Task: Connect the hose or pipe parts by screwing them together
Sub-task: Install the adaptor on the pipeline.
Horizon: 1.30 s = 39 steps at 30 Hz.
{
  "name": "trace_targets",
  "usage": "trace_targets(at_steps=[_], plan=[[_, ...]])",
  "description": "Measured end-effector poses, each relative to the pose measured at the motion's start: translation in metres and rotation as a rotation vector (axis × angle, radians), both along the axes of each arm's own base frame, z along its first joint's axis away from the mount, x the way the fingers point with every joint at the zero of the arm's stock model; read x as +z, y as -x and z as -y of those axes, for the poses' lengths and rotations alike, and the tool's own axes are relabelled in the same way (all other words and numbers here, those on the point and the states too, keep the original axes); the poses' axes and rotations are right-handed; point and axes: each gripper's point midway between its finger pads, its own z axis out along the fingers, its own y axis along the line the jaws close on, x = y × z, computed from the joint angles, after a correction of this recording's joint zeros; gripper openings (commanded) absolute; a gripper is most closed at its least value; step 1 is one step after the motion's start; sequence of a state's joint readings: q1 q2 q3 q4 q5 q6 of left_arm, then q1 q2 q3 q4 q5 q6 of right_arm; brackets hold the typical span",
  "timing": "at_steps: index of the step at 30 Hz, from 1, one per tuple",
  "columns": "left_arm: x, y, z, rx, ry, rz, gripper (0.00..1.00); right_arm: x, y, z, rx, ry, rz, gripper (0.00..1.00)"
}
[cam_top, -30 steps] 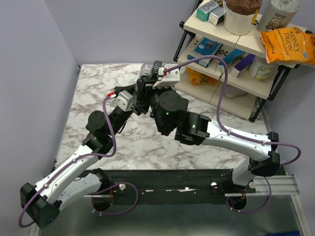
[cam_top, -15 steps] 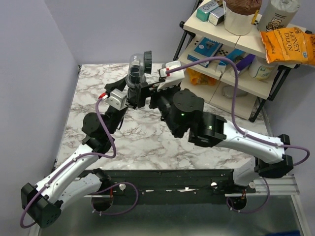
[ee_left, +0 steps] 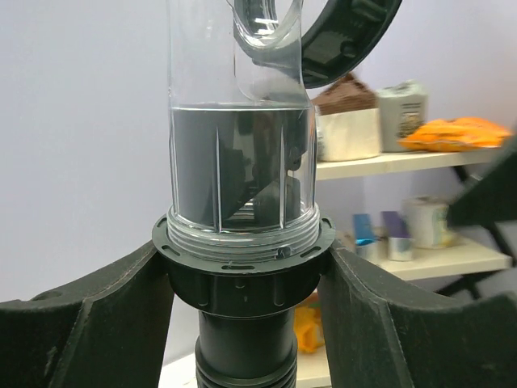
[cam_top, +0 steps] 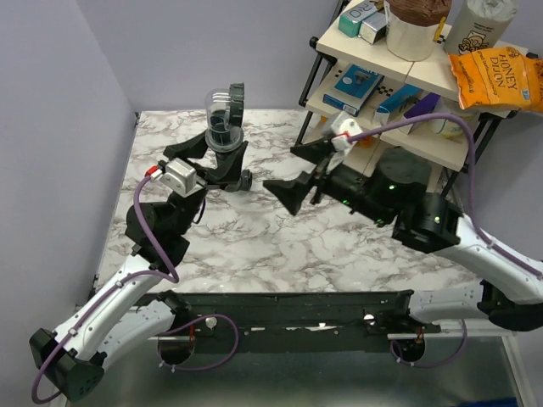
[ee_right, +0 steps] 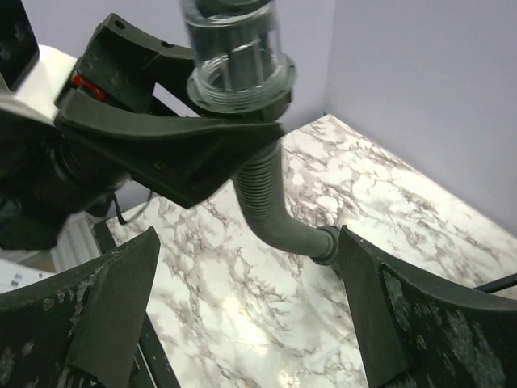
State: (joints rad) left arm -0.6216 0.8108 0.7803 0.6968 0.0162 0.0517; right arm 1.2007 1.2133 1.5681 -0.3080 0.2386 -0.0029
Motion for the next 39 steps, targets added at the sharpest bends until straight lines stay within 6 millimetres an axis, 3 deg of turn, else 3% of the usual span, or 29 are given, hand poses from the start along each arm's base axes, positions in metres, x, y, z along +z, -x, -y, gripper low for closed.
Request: trace_targets(at_steps=[3,7,12,18,21,29,39], plan=[[0.003,0.015,0.010,-0.104,-0.001,-0.005,0.00,0.014,0.007,0.026,0.114,-0.020,0.068,1.00],[0.002,0.042,0.031,-0.296,-0.033,0.001,0.00,0.031,0.025,0.039,0.243,-0.032,0.169,1.00],[-0.007,0.078,0.056,-0.540,-0.099,-0.003,0.00,0.034,0.030,0.033,0.382,-0.014,0.223,1.00],[-0.012,0.103,0.065,-0.692,-0.135,-0.011,0.00,0.009,0.023,0.015,0.529,0.033,0.173,1.00],[-0.012,0.110,0.067,-0.734,-0.139,-0.016,0.00,0.010,0.027,0.014,0.600,0.015,0.171,1.00],[-0.008,0.123,0.065,-0.790,-0.131,-0.012,0.00,0.037,0.050,0.016,0.813,-0.076,0.251,1.00],[-0.011,0.126,0.066,-0.810,-0.120,-0.013,0.00,0.030,0.042,-0.010,0.964,-0.105,0.177,0.94]])
